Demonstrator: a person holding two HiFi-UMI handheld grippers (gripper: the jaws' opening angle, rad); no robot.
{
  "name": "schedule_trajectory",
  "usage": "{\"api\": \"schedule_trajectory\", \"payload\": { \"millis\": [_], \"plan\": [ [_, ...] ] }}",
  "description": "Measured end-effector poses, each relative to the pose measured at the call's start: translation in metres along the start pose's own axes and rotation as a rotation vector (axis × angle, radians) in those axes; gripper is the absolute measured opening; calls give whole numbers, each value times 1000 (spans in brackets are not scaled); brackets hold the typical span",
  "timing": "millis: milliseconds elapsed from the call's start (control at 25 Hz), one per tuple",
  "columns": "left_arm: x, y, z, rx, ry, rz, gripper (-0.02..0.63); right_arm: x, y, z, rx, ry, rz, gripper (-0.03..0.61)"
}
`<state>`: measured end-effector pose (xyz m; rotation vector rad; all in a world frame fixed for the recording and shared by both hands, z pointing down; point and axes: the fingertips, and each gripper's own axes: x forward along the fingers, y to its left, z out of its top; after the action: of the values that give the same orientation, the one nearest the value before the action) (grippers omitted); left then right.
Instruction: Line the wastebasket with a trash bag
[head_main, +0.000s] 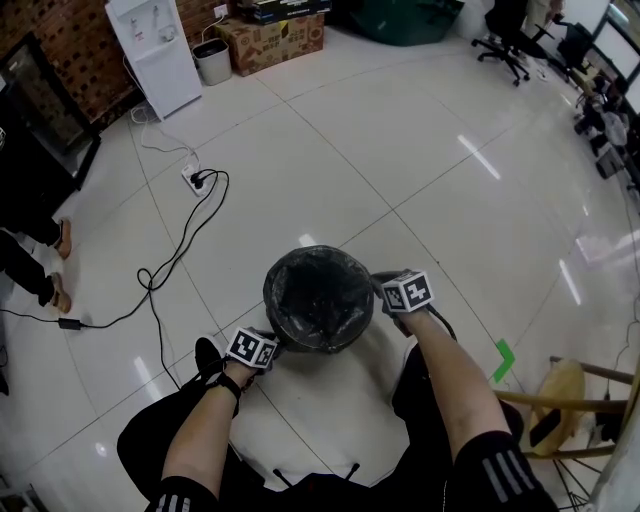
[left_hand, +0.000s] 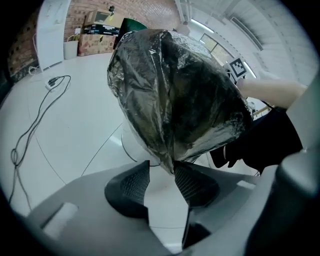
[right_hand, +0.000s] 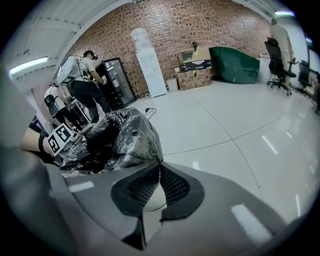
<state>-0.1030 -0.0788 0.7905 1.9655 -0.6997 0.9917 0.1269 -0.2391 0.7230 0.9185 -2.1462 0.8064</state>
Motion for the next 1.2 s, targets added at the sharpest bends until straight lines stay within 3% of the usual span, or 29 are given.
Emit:
{"api": "schedule_trajectory", "payload": {
  "millis": [120,280,480,640,760,880,1000,1200],
  "plan": [
    [-19,16,-5,10,15,42,172,-13,-7,5,-10,-5,-50,43],
    [-55,41,9,-42,-50,94,172,-39,-9,20,-19,-46,-86,60],
    [-72,48,7,-45,-37,88,192,-56,6,41,-50,-92,-73,61],
    [-90,61,26,-89,-134,159,191,-55,23,68,-118,-116,-28,61],
    [-102,43,42,-170,-247,94,189,-44,40,91,-137,-137,60,61],
    [-88,8,37,-237,-268,-22,189,-28,47,105,-122,-118,103,61],
    [-71,-5,28,-209,-235,-19,189,-18,45,114,-88,-102,86,58],
    [-58,0,34,-204,-248,-5,187,3,38,102,-103,-41,64,11]
  ]
}}
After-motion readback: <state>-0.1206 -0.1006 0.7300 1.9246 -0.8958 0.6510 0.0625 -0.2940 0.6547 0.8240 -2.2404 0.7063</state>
